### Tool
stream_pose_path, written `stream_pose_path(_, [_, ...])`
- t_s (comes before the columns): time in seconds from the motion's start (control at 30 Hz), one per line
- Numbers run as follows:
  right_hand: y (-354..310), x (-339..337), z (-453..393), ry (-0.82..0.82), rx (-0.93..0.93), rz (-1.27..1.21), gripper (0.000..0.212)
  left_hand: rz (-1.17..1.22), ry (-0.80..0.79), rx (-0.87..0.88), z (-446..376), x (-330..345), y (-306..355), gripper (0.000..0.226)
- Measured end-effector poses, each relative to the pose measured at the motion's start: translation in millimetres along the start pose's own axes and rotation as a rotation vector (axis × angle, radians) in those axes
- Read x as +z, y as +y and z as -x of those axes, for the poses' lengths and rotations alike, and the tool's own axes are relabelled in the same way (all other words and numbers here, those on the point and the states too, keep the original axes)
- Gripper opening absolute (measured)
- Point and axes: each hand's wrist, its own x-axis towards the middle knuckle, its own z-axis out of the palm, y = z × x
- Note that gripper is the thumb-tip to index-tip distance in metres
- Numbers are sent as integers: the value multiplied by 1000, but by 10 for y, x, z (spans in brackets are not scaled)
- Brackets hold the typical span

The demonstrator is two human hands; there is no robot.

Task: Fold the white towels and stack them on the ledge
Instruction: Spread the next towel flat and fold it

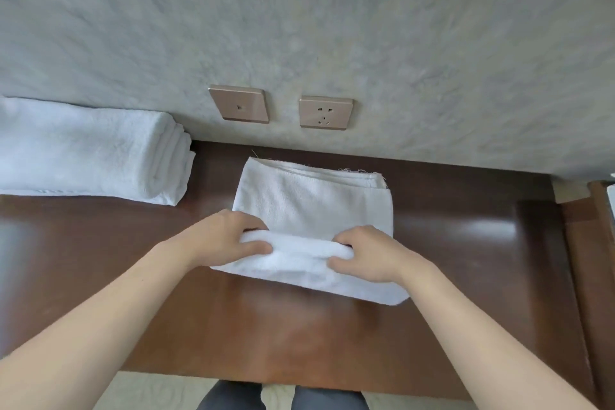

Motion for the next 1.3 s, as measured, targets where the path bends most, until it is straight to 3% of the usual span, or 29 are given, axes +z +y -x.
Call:
stream_pose_path(0.13, [12,-477,-337,21,-7,30,42,-18,134,-50,-372,-351,73,35])
stream_pose_path(0.27, [28,-821,-663,62,-6,-5,26,-101,311,-83,-662,-466,50,40])
stream_pose_path(0.5, [216,-705,-1099,194,54,164,33,-65,631,-58,-928,-62,133,38])
stream_pose_path(0.6, [299,-504,-1167,307,18,300,35,-74,515,-11,-974,225,264,51])
stream_pose_path(0.73, [281,-306,-1140,543,24,552,29,-314,363,-5,-1064,468,316,68])
stream_pose_path(0.83, [98,-7,-1017,770,-13,460,34,-369,381,-19,-1150,507,279,67])
stream_pose_path(1.0, [63,326,-962,547,-5,426,62,-434,400,15,-1251,480,210,62])
stream_pose_path(1.17, [460,203,-880,555,167,479,67,-454,400,58,-1126,453,85,60])
stream_pose_path(1.3, [544,108,-778,561,348,480,72,-416,429,-57,-1085,483,123,64])
